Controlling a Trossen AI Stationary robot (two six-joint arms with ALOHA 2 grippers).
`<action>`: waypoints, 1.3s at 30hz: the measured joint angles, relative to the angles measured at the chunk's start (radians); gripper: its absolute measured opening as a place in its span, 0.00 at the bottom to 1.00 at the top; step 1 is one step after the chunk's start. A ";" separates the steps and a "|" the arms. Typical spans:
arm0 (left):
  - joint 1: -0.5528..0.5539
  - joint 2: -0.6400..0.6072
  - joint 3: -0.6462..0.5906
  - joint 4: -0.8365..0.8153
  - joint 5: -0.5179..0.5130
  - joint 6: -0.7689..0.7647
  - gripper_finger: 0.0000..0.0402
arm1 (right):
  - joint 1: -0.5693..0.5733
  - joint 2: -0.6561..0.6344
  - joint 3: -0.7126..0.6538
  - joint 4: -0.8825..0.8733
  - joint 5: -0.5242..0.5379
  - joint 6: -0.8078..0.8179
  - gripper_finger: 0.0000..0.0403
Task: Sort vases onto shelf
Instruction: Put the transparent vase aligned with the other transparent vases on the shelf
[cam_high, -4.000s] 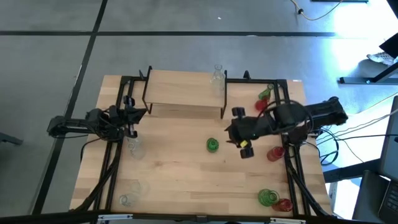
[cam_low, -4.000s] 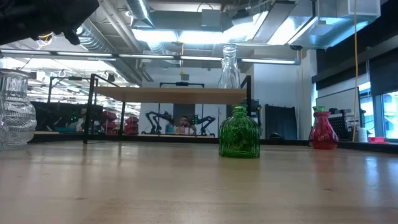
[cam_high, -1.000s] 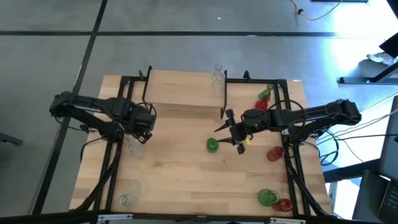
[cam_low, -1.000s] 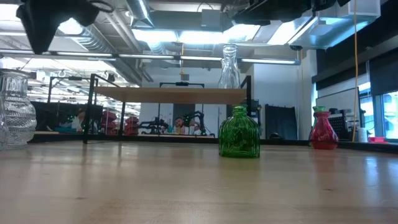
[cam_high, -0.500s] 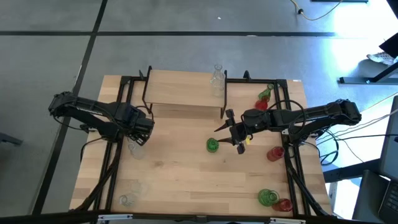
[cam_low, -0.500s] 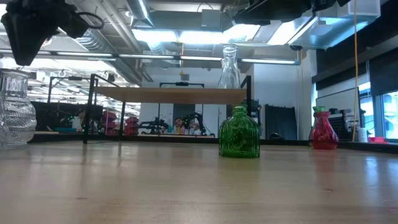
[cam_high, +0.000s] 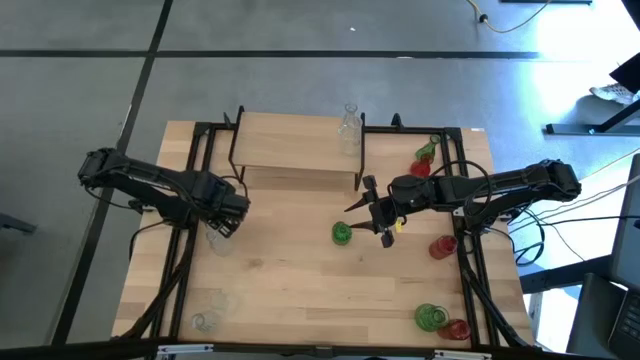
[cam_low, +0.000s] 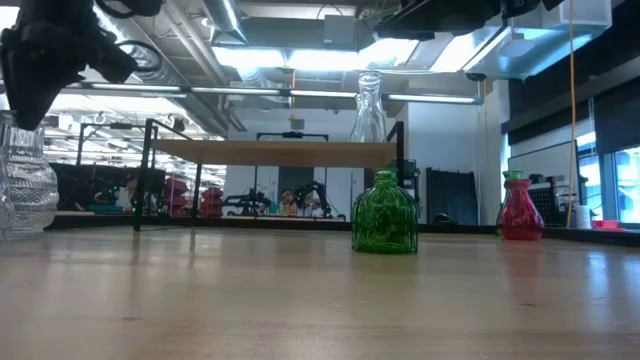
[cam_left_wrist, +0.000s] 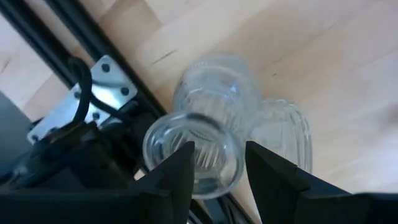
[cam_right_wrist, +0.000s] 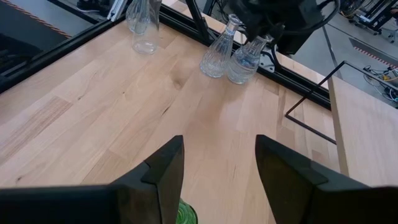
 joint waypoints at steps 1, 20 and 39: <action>0.000 0.000 -0.004 0.009 -0.003 0.005 0.34 | 0.000 0.000 0.000 0.000 0.000 0.000 0.46; 0.000 0.000 -0.020 0.077 -0.028 0.153 0.10 | 0.000 0.000 0.000 0.000 0.007 0.003 0.46; 0.000 0.032 0.141 0.136 -0.166 0.305 0.10 | 0.000 0.000 0.000 -0.003 0.072 0.015 0.46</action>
